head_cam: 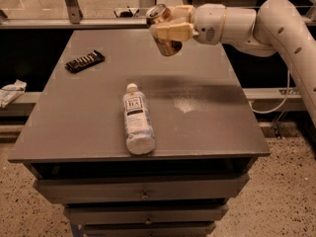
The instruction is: Place orange can upright
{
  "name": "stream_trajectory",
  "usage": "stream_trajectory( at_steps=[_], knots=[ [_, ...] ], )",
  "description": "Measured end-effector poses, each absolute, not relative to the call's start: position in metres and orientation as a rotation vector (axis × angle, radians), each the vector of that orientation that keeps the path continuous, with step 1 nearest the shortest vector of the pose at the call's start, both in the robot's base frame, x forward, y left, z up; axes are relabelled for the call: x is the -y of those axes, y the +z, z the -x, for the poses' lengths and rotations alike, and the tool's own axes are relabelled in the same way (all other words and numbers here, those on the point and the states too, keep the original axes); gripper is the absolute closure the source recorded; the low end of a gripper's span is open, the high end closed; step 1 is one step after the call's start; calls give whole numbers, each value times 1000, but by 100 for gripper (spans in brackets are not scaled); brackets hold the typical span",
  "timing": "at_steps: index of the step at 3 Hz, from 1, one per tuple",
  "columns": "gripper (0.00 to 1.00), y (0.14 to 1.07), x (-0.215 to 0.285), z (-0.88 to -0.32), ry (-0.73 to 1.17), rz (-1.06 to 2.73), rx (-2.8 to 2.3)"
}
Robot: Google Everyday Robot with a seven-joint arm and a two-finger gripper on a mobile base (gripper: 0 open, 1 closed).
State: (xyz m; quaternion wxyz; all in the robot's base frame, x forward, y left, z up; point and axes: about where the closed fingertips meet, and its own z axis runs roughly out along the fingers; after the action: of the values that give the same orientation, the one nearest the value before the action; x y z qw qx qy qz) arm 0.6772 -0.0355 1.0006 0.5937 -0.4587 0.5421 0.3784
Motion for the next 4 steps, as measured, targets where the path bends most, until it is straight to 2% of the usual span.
stream_trajectory(
  at_steps=[2, 4],
  knots=[
    [100, 1003, 32, -677, 897, 1056, -1243],
    [100, 963, 69, -650, 965, 893, -1144]
  ],
)
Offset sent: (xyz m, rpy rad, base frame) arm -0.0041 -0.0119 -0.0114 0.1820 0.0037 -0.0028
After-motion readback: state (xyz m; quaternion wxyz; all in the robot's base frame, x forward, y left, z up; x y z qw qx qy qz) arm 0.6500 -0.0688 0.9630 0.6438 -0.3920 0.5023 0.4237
